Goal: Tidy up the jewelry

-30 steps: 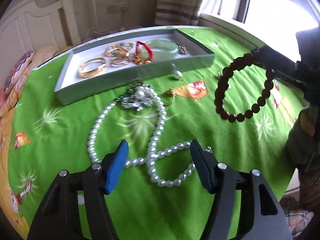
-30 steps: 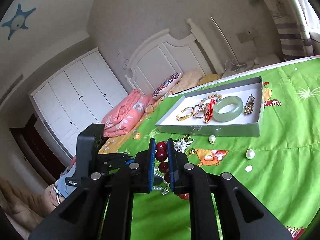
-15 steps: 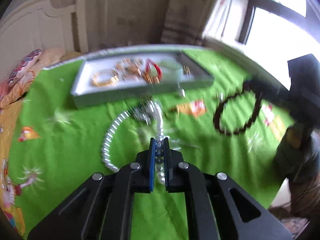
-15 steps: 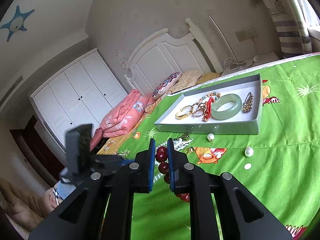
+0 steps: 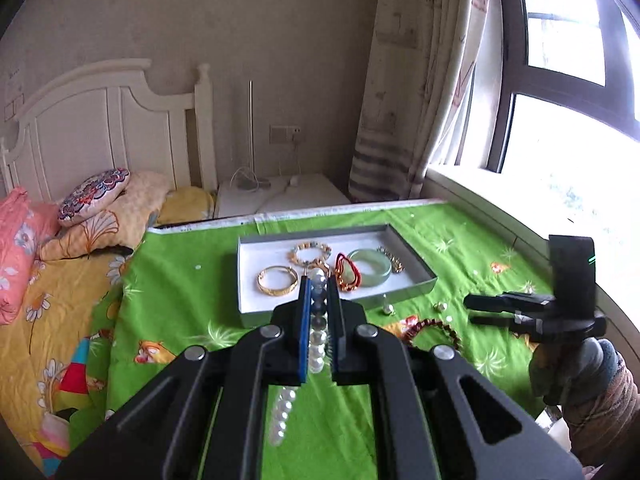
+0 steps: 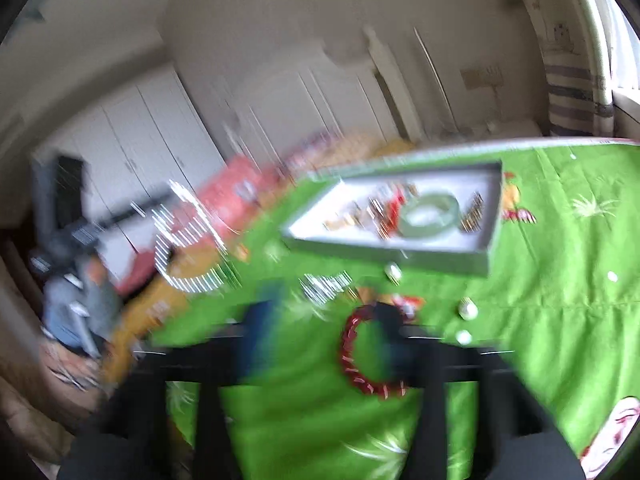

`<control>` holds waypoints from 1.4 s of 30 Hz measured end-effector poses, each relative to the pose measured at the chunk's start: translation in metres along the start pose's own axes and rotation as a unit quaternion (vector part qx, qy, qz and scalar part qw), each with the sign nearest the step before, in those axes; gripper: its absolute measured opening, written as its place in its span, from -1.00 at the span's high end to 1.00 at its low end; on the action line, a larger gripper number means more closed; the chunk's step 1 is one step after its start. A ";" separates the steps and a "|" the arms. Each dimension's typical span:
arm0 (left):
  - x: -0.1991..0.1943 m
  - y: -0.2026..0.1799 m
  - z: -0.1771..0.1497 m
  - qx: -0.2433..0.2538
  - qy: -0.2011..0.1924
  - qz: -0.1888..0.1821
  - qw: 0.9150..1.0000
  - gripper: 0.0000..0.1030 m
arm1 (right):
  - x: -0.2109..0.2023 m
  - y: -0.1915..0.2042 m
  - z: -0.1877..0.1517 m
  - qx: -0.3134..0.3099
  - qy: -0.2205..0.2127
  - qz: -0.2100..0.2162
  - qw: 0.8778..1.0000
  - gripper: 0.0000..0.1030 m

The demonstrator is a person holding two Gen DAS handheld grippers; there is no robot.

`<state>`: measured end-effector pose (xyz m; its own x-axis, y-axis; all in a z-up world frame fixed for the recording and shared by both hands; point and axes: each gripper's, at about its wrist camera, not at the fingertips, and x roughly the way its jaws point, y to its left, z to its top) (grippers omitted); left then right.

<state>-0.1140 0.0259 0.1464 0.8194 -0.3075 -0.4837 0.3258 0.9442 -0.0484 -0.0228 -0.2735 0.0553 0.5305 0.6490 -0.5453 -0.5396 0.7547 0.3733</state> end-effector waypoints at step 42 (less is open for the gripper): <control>-0.003 -0.004 -0.003 0.004 0.004 -0.016 1.000 0.86 | 0.067 0.032 -0.017 -0.085 0.136 -0.082 0.984 0.91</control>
<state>-0.1188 0.0232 0.1456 0.8048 -0.3370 -0.4887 0.3561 0.9327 -0.0567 -0.0159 -0.2078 0.0177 0.4377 0.4528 -0.7768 -0.5753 0.8050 0.1450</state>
